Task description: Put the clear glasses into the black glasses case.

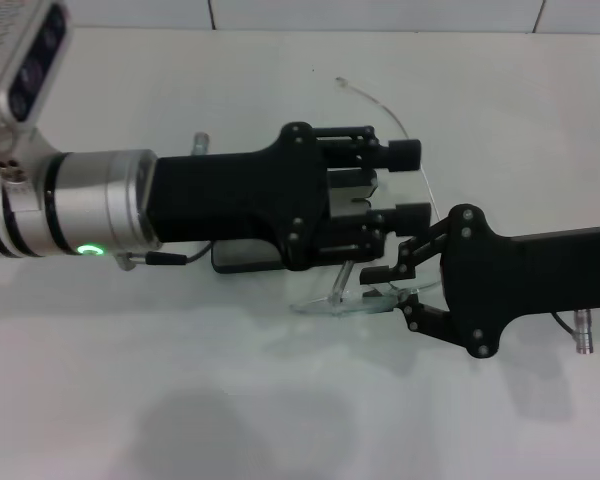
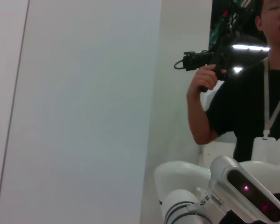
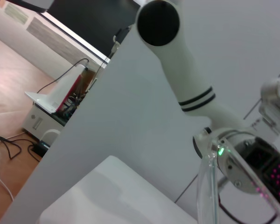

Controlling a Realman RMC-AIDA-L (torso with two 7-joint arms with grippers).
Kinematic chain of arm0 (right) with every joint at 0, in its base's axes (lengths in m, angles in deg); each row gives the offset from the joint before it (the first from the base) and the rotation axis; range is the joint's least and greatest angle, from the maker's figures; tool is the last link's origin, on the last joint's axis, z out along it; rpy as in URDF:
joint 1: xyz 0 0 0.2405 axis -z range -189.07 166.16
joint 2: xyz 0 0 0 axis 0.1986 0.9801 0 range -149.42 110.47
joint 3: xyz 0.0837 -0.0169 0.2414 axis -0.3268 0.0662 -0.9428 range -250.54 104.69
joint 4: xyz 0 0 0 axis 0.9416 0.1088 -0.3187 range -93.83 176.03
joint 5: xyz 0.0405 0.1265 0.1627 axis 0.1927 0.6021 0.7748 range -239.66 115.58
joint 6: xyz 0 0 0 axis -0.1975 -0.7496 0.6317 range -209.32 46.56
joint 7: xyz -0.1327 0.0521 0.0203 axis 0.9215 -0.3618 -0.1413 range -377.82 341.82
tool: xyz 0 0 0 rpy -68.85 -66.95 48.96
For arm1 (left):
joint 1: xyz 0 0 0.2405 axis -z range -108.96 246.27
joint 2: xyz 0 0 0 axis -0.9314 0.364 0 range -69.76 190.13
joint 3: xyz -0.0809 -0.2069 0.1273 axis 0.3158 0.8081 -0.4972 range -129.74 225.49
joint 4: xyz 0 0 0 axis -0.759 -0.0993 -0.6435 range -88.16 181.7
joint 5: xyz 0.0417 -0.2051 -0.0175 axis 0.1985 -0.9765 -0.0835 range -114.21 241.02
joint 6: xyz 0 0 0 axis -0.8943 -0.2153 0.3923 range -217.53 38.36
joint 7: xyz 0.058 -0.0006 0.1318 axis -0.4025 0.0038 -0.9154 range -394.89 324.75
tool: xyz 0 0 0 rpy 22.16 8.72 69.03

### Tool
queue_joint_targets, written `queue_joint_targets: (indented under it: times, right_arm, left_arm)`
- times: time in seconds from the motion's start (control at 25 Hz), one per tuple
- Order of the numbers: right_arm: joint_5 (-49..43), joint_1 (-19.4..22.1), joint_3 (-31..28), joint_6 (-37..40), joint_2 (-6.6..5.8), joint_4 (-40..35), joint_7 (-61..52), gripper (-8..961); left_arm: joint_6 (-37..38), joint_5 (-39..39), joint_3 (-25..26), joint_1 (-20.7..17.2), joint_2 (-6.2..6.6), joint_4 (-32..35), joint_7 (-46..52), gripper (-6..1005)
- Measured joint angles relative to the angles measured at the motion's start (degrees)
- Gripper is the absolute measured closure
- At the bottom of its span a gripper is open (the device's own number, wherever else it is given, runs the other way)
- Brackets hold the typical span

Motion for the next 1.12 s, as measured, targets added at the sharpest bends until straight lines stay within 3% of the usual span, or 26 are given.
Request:
queue_joint_targets:
  times: [0.4,0.68,0.8,1.12]
  right_arm:
    - [0.5,0.2,0.7,-0.1,-0.03,-0.2,1.0,830]
    - [1.2,0.5,0.6,0.1,-0.1,-0.1,1.0,831]
    - [1.2,0.5,0.4,0.3,-0.19,0.0,1.0,831]
    - [5.0,2.0,1.6,3.4,-0.05,-0.7,5.5,831]
  left_arm:
    - [-0.7,2.9,0.1,2.1,-0.08,-2.3,0.3,442]
    - [-0.7,2.6,0.5,2.0,0.62,-1.8,1.1,442]
    - [0.0,0.4,0.6,1.6,1.54,-1.5,1.1,442]
    - [-1.7,-0.5,0.6,-0.7,5.68,-1.7,2.3,442]
